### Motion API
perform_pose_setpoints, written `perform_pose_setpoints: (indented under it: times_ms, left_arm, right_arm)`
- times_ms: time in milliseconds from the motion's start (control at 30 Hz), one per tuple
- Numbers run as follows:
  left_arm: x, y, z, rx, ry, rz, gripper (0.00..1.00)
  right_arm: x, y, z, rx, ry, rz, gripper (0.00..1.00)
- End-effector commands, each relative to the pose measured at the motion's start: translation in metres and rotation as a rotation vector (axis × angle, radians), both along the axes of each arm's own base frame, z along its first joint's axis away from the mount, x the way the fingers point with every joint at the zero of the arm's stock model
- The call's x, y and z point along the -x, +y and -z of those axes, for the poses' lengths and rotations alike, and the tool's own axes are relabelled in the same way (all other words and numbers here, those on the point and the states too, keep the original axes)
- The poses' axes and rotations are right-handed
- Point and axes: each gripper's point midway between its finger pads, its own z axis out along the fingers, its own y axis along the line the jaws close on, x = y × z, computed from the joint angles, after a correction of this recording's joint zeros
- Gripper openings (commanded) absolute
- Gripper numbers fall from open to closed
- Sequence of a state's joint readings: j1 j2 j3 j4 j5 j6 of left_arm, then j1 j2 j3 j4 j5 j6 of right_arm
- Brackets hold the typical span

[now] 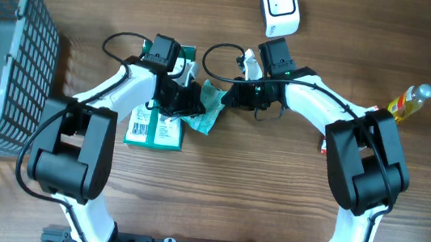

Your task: Scan the item barcode

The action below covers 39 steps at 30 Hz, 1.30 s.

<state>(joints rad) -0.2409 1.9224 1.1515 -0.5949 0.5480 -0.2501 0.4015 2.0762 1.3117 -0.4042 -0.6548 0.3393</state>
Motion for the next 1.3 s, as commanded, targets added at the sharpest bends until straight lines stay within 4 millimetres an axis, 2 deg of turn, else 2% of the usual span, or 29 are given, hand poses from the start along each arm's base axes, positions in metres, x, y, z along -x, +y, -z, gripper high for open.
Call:
perform_pose_setpoints:
  times_ms: [0, 67, 100, 167, 233, 300, 333, 400, 467, 600, 633, 700, 867, 1067, 1167, 1233, 1267]
  left_arm:
    - [0.012, 0.018, 0.030, -0.083, 0.044, -0.040, 0.04]
    - [0.013, 0.016, 0.029, -0.071, 0.052, -0.042, 0.04]
    - [0.012, 0.009, 0.018, -0.020, 0.053, -0.041, 0.04]
    - [-0.001, -0.002, -0.018, 0.049, -0.001, -0.043, 0.04]
    - [-0.018, -0.006, -0.058, 0.076, -0.113, -0.040, 0.08]
    - [-0.023, -0.002, -0.069, 0.054, -0.162, -0.050, 0.10]
    - [-0.023, 0.006, -0.064, -0.002, -0.160, -0.066, 0.11]
    - [-0.019, 0.024, -0.046, -0.112, -0.131, -0.094, 0.11]
    - [-0.015, 0.032, -0.029, -0.166, -0.106, -0.103, 0.11]
    - [-0.006, 0.033, 0.000, -0.185, -0.047, -0.092, 0.11]
    - [-0.006, 0.030, 0.006, -0.186, -0.044, -0.084, 0.11]
    - [-0.004, 0.023, 0.010, -0.186, -0.042, -0.067, 0.13]
    - [0.002, -0.010, 0.009, -0.171, -0.083, 0.011, 0.15]
    - [0.003, -0.044, 0.005, -0.147, -0.157, 0.077, 0.18]
    - [-0.008, -0.037, 0.006, -0.202, -0.204, 0.053, 0.19]
    - [-0.024, -0.030, -0.005, -0.196, -0.239, 0.016, 0.20]
    - [-0.034, -0.027, -0.011, -0.190, -0.256, -0.002, 0.25]
  right_arm:
    - [0.000, -0.001, 0.008, 0.022, 0.001, -0.002, 0.05]
    - [0.000, -0.001, 0.007, 0.022, 0.001, -0.002, 0.05]
    - [0.000, -0.001, 0.007, 0.022, 0.001, -0.002, 0.06]
    - [0.000, -0.001, 0.007, 0.022, 0.001, -0.002, 0.15]
    - [0.000, -0.001, 0.008, 0.022, 0.002, -0.002, 0.34]
    - [0.000, -0.002, 0.008, 0.030, 0.002, 0.001, 0.45]
    - [0.000, -0.003, 0.009, 0.036, 0.000, 0.004, 0.50]
    - [0.000, -0.003, 0.009, 0.036, 0.000, 0.004, 0.51]
    - [0.002, -0.003, 0.010, 0.040, 0.013, 0.008, 0.50]
    - [0.004, -0.009, 0.005, -0.009, 0.062, 0.013, 0.51]
    - [0.003, -0.013, -0.003, -0.072, 0.093, 0.018, 0.51]
    - [0.002, -0.030, -0.003, -0.080, 0.134, 0.048, 0.51]
    - [0.011, -0.069, 0.009, 0.001, 0.201, 0.075, 0.51]
    - [0.017, -0.082, 0.012, 0.022, 0.203, 0.048, 0.51]
    - [0.016, -0.085, 0.014, 0.042, 0.195, 0.049, 0.51]
    - [0.016, -0.087, 0.016, 0.062, 0.191, 0.053, 0.52]
    - [0.016, -0.087, 0.016, 0.062, 0.191, 0.054, 0.52]
